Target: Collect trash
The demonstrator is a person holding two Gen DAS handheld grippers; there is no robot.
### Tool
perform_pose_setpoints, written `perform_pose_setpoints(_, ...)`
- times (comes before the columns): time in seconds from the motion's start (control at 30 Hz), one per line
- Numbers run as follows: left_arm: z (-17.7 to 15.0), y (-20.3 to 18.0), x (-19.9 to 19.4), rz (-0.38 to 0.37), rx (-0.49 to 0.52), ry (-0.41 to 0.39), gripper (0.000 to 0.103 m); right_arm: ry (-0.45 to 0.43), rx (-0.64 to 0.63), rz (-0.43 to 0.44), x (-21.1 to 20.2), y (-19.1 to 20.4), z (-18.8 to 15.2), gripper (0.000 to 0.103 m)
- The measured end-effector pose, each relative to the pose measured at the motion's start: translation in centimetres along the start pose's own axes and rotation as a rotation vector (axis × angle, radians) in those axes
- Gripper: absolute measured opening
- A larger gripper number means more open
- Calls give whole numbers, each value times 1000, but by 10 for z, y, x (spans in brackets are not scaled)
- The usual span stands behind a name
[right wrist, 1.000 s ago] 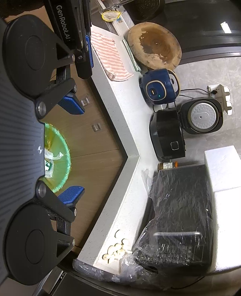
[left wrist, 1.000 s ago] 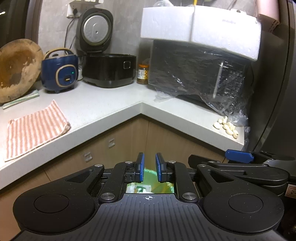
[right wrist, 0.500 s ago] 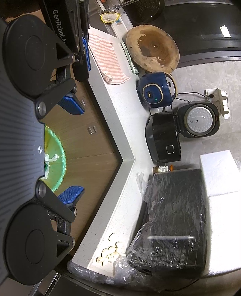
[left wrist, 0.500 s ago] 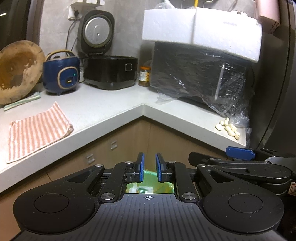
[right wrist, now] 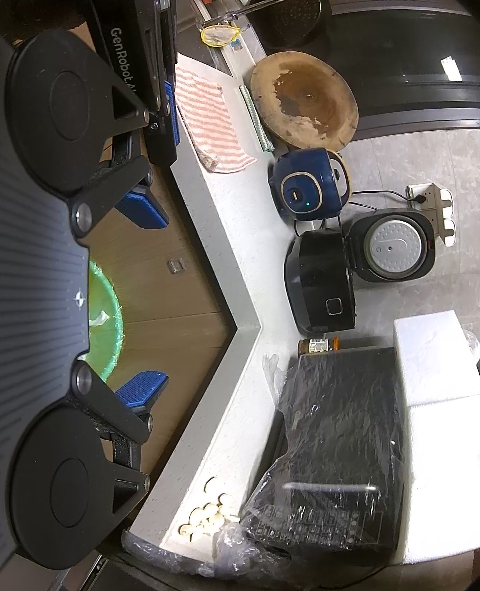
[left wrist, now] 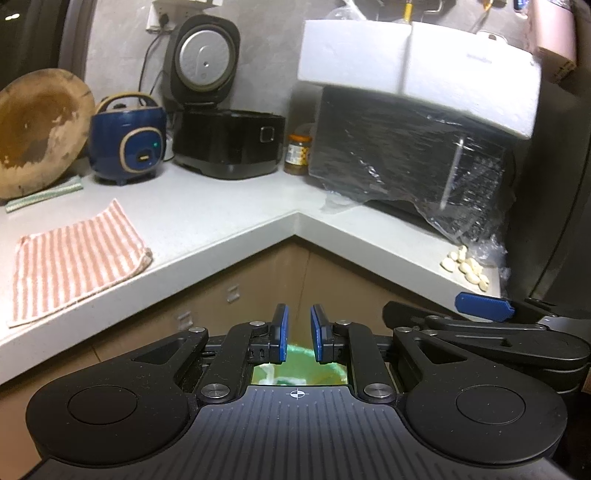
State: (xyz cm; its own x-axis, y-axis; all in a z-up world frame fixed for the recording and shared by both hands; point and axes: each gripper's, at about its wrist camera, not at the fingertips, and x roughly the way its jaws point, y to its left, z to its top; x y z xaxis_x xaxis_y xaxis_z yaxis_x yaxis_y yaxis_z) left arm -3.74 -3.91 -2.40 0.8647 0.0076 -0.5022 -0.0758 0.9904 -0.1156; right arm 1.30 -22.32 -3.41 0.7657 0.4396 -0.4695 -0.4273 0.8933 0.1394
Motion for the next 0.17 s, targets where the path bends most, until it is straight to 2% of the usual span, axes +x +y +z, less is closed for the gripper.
perform_pose_setpoints(0.17,13,32,19,45,-37,-4,17,-38,-22,7,20,2,8,85)
